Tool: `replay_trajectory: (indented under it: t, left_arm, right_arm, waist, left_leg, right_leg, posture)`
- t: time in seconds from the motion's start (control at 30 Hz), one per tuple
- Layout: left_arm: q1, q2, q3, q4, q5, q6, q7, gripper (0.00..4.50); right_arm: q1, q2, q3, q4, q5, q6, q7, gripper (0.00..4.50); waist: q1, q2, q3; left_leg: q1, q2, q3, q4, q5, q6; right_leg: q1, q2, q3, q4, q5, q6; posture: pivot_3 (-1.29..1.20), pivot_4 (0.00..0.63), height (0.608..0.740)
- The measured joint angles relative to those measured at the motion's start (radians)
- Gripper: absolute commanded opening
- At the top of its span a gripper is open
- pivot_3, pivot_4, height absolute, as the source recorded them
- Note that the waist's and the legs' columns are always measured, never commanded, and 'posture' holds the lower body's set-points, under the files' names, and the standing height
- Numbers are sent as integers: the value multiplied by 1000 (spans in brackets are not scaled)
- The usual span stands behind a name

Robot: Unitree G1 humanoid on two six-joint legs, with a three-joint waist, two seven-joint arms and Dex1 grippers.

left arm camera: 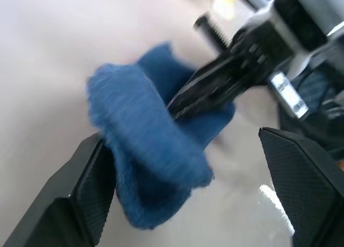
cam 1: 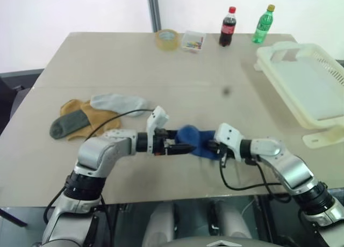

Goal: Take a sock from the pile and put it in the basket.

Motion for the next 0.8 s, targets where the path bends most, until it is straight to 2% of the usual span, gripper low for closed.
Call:
replay_trajectory:
  t: [0.07, 0.23, 0.37, 0.47, 0.53, 0.57, 0.67, 0.73, 0.77, 0.8]
  left_arm:
    - [-16, -20, -10, 8, -8, 7, -4, 4278]
    - [-94, -136, -28, 84, -62, 55, -26, 4278]
    - [-131, -190, -72, 131, -64, 59, -42, 4278]
    - [-138, -206, -150, 163, -29, 39, -61, 4278]
    - [-143, -208, -206, 182, 14, 3, -73, 4278]
    - [-143, -206, -263, 203, 67, -51, -91, 4278]
    - [-145, -218, -303, 246, 132, -136, -108, 4278]
    - [-149, -229, -307, 265, 158, -172, -107, 4278]
    - [-150, -234, -307, 273, 164, -187, -107, 4278]
    - [-150, -238, -306, 279, 169, -196, -107, 4278]
  right_arm:
    - [13, -2, -15, -16, 8, 22, -2, 21]
    - [24, 15, -148, -124, 147, 167, -15, 21]
    - [82, -65, -190, -203, 173, 219, -12, 21]
    - [171, -119, -210, -274, 193, 256, -12, 21]
    - [246, -147, -234, -320, 199, 265, -17, 537]
    - [345, -184, -269, -356, 196, 263, -23, 795]
    - [461, -187, -351, -388, 200, 258, -51, 2349]
    - [499, -186, -396, -408, 210, 258, -63, 3186]
    - [517, -183, -421, -416, 215, 259, -70, 3415]
    - [534, -177, -445, -425, 217, 259, -82, 3947]
  waist:
    - [0, 0, 0]
    - [12, 0, 0]
    - [17, 0, 0]
    - [15, 0, 0]
    - [14, 1, 0]
    - [15, 1, 0]
    - [15, 1, 0]
    - [15, 1, 0]
    - [15, 1, 0]
    - [15, 1, 0]
  left_leg:
    - [1, 0, 0, 0, 0, 0]
    - [1, -1, 0, 0, 0, 0]
    - [1, -1, -1, 0, 0, 0]
    - [1, -1, 0, 0, 0, 0]
    - [1, -1, 0, 0, 0, 0]
    - [2, -1, 0, 0, 0, 0]
    - [4, -1, 0, 0, 0, 1]
    - [6, 0, 0, 0, 0, 1]
    - [6, 0, 0, 0, 0, 1]
    - [6, 0, 0, 0, 0, 1]
  right_leg:
    - [0, 0, 0, 0, 0, 0]
    - [1, 1, 0, 0, 1, 1]
    - [1, 1, 0, -1, 0, 1]
    - [1, 1, 0, -1, 0, 0]
    - [1, 1, 1, -1, 0, -1]
    - [2, 1, 1, -1, -2, -3]
    - [4, 0, 1, -1, -2, -3]
    - [5, 0, 1, -1, -4, 0]
    - [6, 0, 1, -1, -4, 1]
    - [6, 0, 1, -1, -4, 1]
  posture:
    - [0, 150, 740]
    - [0, 150, 740]
    - [0, 150, 740]
    - [0, 150, 740]
    - [0, 150, 740]
    - [0, 150, 740]
    - [0, 150, 740]
    - [0, 150, 740]
    - [0, 150, 740]
    - [0, 150, 740]
